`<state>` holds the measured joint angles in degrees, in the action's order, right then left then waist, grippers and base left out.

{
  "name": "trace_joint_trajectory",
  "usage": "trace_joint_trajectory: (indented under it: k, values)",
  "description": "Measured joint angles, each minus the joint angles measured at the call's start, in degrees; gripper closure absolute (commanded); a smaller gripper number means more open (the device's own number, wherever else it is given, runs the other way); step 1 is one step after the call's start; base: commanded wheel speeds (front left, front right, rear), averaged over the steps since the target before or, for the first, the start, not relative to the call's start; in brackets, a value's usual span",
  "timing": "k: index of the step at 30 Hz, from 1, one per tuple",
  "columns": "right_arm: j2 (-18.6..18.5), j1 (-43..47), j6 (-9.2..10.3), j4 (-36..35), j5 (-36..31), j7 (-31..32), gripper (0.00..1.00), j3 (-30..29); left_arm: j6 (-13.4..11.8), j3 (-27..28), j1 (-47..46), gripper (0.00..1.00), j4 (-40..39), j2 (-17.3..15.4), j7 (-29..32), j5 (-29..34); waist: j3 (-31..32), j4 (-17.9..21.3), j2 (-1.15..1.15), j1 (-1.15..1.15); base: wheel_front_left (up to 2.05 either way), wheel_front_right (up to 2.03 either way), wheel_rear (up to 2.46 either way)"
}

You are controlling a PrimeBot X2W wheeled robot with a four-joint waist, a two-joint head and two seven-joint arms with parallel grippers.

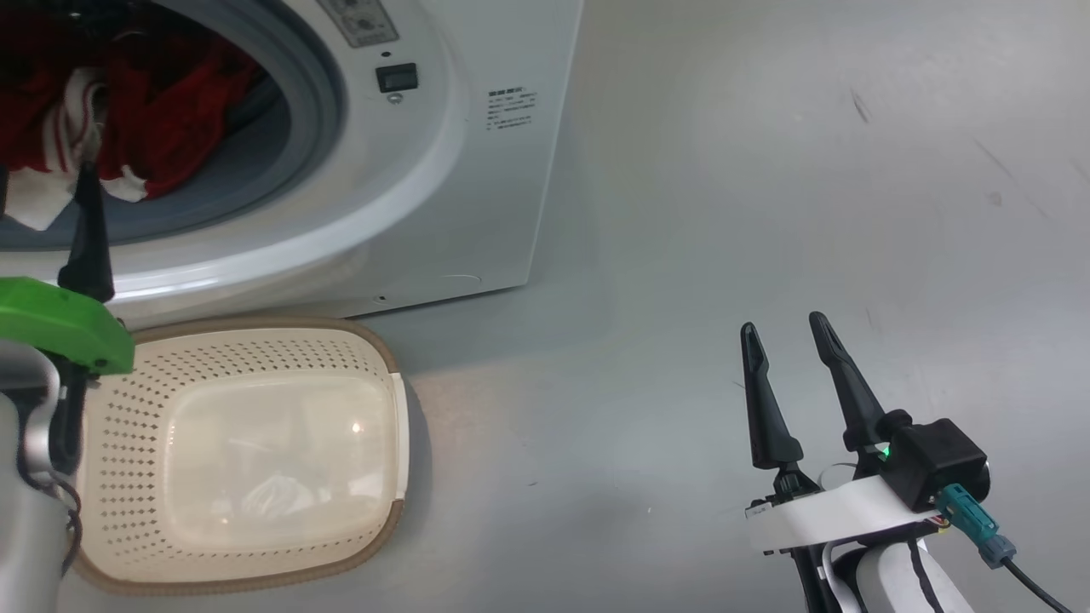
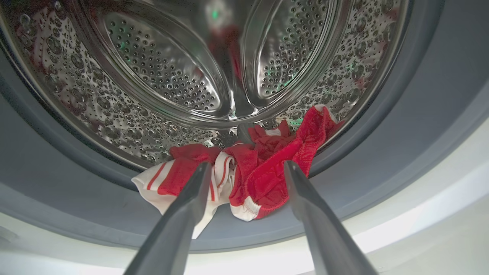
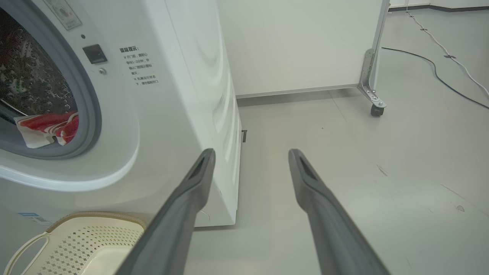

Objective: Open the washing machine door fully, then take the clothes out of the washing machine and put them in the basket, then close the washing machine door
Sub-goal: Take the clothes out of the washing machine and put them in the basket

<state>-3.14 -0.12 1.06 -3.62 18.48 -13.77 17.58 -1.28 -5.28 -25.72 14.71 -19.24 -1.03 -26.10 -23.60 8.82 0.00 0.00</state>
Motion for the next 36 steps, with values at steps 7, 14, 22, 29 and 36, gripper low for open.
trace_joint_trajectory:
  k: [7, 14, 22, 29, 36]
  values:
    - [0.34, -2.22, -0.24, 1.4, 0.15, -0.16, 0.0, 1.85, -1.76, 0.51, -5.29, 0.0, 6.3, -3.94, 4.64, 2.93, -3.33, 3.6, 0.0, 0.0, 0.0, 0.0, 0.0]
    - [0.43, -4.0, -0.41, 2.64, 0.73, -0.19, 0.0, 3.48, -2.01, 0.47, -10.78, 0.0, 11.67, -7.62, 8.95, 4.61, -6.19, 6.68, 0.0, 0.0, 0.0, 0.0, 0.0]
    - [0.49, -5.45, -0.33, 3.35, 2.15, -0.65, 0.0, 4.53, -2.5, 0.25, -15.38, 0.0, 16.52, -10.28, 12.18, 6.75, -8.29, 8.35, 0.0, 0.0, 0.0, 0.0, 0.0]
    - [0.52, -5.92, 0.63, 3.87, 3.05, -0.66, 0.0, 5.14, -2.55, -0.64, -17.05, 0.0, 20.53, -11.58, 14.55, 8.15, -9.01, 9.07, 0.0, 0.0, 0.0, 0.0, 0.0]
    - [0.52, -6.75, 1.2, 3.2, 3.27, -0.66, 0.0, 5.33, -2.55, -1.19, -18.66, 0.0, 22.49, -12.16, 16.16, 8.53, -9.63, 9.31, 0.0, 0.0, 0.0, 0.0, 0.0]
